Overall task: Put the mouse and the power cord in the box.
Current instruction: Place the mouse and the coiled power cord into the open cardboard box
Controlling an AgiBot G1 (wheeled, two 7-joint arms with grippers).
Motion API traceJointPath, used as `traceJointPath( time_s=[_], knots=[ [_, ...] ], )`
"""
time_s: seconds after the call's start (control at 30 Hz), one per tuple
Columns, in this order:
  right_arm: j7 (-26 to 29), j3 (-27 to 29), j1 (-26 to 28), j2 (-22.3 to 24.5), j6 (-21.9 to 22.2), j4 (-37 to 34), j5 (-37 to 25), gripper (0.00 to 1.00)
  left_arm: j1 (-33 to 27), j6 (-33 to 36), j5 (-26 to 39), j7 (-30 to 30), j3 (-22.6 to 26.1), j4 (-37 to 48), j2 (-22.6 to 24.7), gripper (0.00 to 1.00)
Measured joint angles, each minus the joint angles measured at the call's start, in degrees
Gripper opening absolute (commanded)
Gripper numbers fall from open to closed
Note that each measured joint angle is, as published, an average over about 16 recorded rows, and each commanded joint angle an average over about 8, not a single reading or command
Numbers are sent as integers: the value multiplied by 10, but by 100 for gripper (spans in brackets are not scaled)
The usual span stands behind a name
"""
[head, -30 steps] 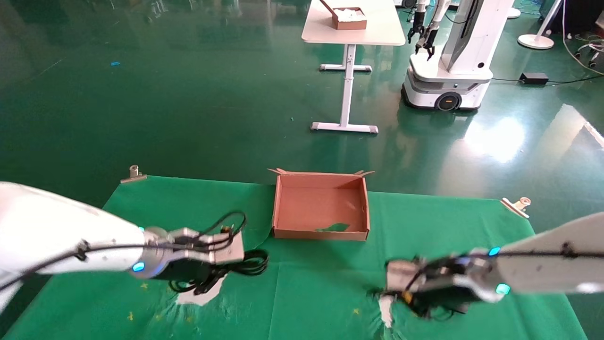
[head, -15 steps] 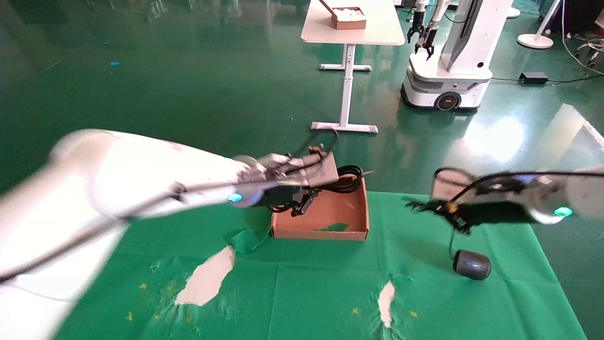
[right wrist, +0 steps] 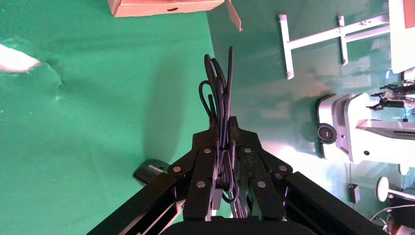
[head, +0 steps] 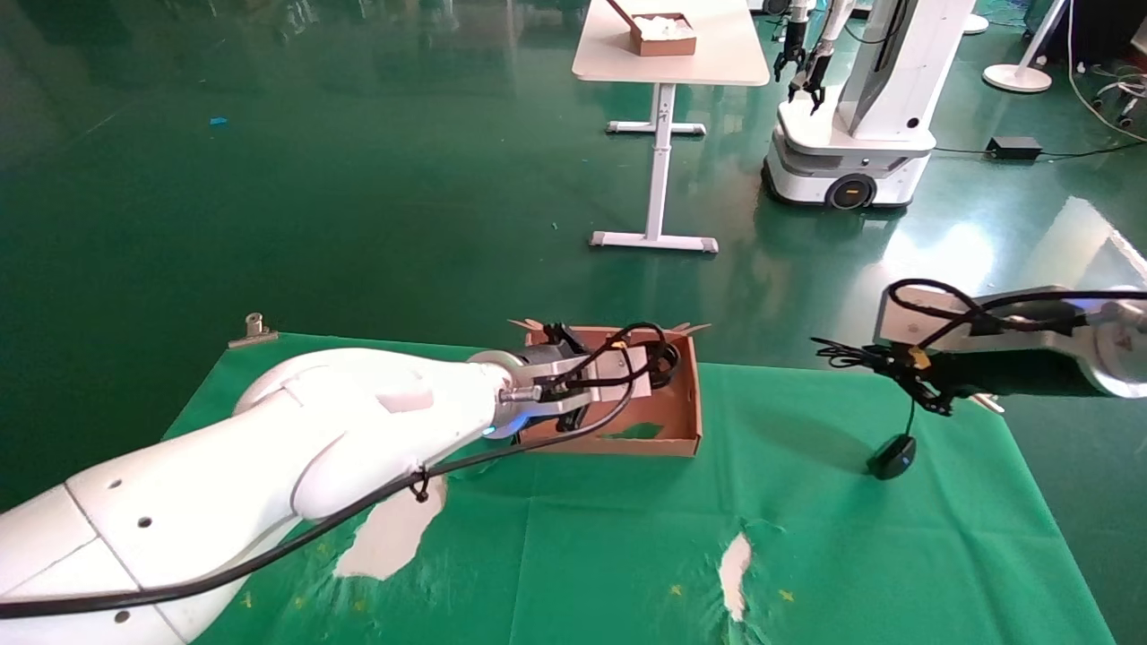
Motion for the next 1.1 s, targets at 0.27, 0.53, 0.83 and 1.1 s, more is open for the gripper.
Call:
traceJointPath(
  time_s=[0.27,0.53,0.83,1.1],
  knots=[
    [5,1,-7,0,5,8,1,0,-19,-28,-28,-37,67,-5,0,100],
    [3,2,-6,-3,5,10,6,0,-33,-46,-45,-58,107,-2,0,100],
    [0,3,-4,-5,-1,15,13,0,-43,-58,-53,-75,133,5,-1,100],
    [-3,9,3,-7,-9,29,29,0,-54,-62,-45,-101,141,56,-5,100]
  ],
)
